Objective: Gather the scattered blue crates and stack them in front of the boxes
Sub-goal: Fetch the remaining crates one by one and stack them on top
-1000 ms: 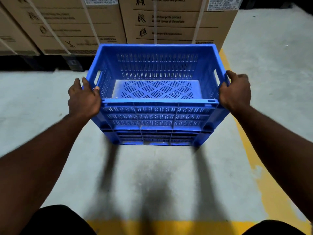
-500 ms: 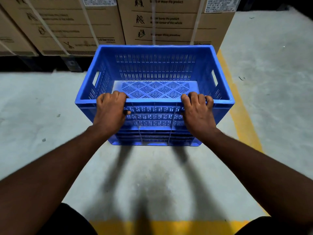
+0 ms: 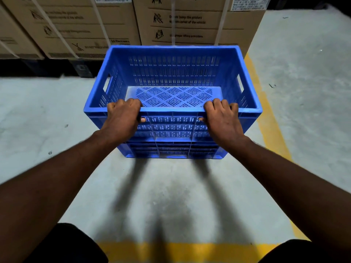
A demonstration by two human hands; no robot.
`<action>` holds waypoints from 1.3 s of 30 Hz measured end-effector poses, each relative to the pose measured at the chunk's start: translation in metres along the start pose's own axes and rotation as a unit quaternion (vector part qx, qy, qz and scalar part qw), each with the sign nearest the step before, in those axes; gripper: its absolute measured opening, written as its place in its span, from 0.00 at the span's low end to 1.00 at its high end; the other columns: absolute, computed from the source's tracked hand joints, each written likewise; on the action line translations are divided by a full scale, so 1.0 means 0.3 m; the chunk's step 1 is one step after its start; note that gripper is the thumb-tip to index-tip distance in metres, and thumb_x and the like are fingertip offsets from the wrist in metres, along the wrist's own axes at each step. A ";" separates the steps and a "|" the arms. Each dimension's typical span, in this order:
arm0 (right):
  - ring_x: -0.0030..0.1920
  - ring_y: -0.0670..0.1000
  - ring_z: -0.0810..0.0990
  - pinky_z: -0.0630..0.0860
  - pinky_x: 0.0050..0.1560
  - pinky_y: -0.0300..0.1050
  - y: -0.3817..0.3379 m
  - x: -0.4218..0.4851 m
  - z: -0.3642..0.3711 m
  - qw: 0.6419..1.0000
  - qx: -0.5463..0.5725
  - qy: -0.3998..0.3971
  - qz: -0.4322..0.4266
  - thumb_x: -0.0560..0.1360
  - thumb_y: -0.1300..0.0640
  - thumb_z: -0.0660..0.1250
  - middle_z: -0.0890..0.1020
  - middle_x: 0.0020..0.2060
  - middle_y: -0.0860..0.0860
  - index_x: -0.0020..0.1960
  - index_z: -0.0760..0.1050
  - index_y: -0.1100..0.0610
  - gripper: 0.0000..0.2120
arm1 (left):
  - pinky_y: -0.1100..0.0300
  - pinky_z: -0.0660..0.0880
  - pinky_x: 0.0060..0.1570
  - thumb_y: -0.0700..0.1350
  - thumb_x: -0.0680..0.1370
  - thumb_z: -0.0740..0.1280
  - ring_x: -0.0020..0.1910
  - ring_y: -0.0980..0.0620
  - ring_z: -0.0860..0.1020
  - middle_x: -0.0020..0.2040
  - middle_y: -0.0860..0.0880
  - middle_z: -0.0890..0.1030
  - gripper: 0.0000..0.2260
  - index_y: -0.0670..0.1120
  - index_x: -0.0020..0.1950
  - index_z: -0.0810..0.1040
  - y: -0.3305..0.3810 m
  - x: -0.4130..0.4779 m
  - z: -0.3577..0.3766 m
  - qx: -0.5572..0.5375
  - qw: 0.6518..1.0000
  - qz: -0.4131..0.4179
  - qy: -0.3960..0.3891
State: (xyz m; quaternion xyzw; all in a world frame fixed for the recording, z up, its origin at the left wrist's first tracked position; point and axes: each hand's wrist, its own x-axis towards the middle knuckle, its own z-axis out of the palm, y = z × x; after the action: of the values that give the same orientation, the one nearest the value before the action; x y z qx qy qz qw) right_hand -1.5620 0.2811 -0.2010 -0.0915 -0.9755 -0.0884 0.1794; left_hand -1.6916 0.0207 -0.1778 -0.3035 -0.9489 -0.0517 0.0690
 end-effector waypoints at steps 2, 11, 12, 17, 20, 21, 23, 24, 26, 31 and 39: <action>0.46 0.58 0.72 0.65 0.47 0.54 -0.005 -0.007 -0.007 1.000 -0.008 -0.003 -0.002 0.76 0.50 0.66 0.75 0.46 0.55 0.53 0.69 0.57 0.13 | 0.45 0.65 0.56 0.48 0.77 0.69 0.51 0.44 0.73 0.49 0.48 0.75 0.09 0.49 0.51 0.69 0.004 -0.015 -0.011 0.000 1.000 0.000 -0.014; 0.44 0.56 0.71 0.62 0.45 0.51 -0.002 -0.019 0.011 1.000 -0.022 0.020 -0.006 0.74 0.55 0.68 0.74 0.45 0.53 0.51 0.69 0.54 0.10 | 0.45 0.65 0.55 0.45 0.76 0.69 0.46 0.48 0.69 0.47 0.50 0.74 0.10 0.50 0.49 0.68 -0.006 -0.027 -0.008 -0.014 1.000 0.012 0.006; 0.44 0.56 0.71 0.62 0.45 0.51 -0.003 -0.018 0.015 0.999 -0.026 0.019 -0.005 0.74 0.55 0.68 0.74 0.44 0.52 0.51 0.69 0.54 0.10 | 0.45 0.65 0.55 0.46 0.76 0.70 0.46 0.48 0.70 0.46 0.50 0.74 0.10 0.50 0.49 0.68 -0.009 -0.026 -0.007 -0.010 1.000 0.015 0.012; 0.43 0.55 0.71 0.61 0.45 0.50 -0.015 -0.013 0.015 0.999 -0.029 0.023 0.001 0.74 0.55 0.68 0.74 0.44 0.51 0.51 0.69 0.54 0.10 | 0.46 0.65 0.55 0.46 0.77 0.69 0.48 0.46 0.72 0.48 0.47 0.76 0.09 0.48 0.51 0.69 -0.027 -0.012 -0.006 0.003 1.000 0.025 0.009; 0.46 0.55 0.72 0.64 0.47 0.51 -0.011 -0.023 0.007 0.999 -0.010 0.029 -0.014 0.76 0.48 0.63 0.75 0.46 0.52 0.54 0.70 0.54 0.12 | 0.45 0.67 0.55 0.45 0.76 0.70 0.48 0.45 0.74 0.48 0.47 0.76 0.10 0.48 0.52 0.71 -0.026 -0.019 -0.007 0.011 1.000 0.021 0.012; 0.46 0.55 0.72 0.64 0.48 0.51 -0.009 -0.024 0.004 0.999 -0.004 0.031 -0.017 0.76 0.47 0.62 0.75 0.47 0.52 0.55 0.71 0.55 0.13 | 0.45 0.67 0.55 0.46 0.76 0.70 0.48 0.45 0.74 0.48 0.48 0.77 0.10 0.48 0.52 0.72 -0.026 -0.020 -0.010 0.006 1.000 0.019 0.010; 0.47 0.55 0.73 0.64 0.49 0.51 -0.007 -0.027 -0.004 0.999 0.014 0.034 -0.018 0.77 0.45 0.60 0.75 0.47 0.52 0.55 0.71 0.55 0.15 | 0.45 0.67 0.55 0.50 0.76 0.71 0.49 0.46 0.74 0.48 0.49 0.77 0.10 0.49 0.52 0.73 -0.022 -0.021 -0.016 -0.006 1.000 0.015 0.003; 0.47 0.55 0.73 0.64 0.49 0.51 -0.006 -0.028 -0.006 0.999 0.023 0.034 -0.017 0.77 0.44 0.59 0.75 0.47 0.52 0.55 0.71 0.55 0.16 | 0.44 0.67 0.55 0.52 0.76 0.70 0.49 0.46 0.74 0.48 0.50 0.77 0.11 0.50 0.52 0.73 -0.021 -0.019 -0.019 -0.010 1.000 0.013 0.000; 0.46 0.55 0.73 0.64 0.49 0.51 -0.004 -0.028 -0.011 0.999 0.034 0.029 -0.015 0.77 0.43 0.58 0.75 0.46 0.52 0.55 0.71 0.55 0.17 | 0.44 0.67 0.56 0.53 0.76 0.70 0.49 0.46 0.75 0.47 0.51 0.77 0.11 0.50 0.52 0.73 -0.018 -0.016 -0.021 -0.019 1.000 0.011 -0.002; 0.47 0.54 0.73 0.63 0.50 0.51 -0.003 -0.032 -0.012 0.998 0.051 0.026 -0.010 0.77 0.41 0.57 0.76 0.46 0.52 0.56 0.72 0.55 0.19 | 0.45 0.66 0.56 0.57 0.75 0.69 0.49 0.46 0.75 0.46 0.52 0.76 0.13 0.50 0.52 0.73 -0.026 -0.020 -0.020 -0.032 0.999 0.017 -0.004; 0.53 0.56 0.73 0.63 0.60 0.55 -0.019 -0.033 -0.080 0.991 0.125 -0.031 0.043 0.78 0.44 0.57 0.76 0.51 0.53 0.58 0.72 0.55 0.17 | 0.44 0.64 0.63 0.59 0.77 0.65 0.59 0.43 0.74 0.57 0.47 0.78 0.19 0.50 0.62 0.73 -0.008 -0.029 -0.055 -0.025 0.999 0.010 -0.039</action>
State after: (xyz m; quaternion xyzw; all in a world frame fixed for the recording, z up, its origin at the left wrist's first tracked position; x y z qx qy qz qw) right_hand -1.5460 0.2691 -0.1833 -0.1132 -0.9790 0.0450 0.1632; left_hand -1.6843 0.0115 -0.1632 -0.3163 -0.9462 -0.0631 0.0252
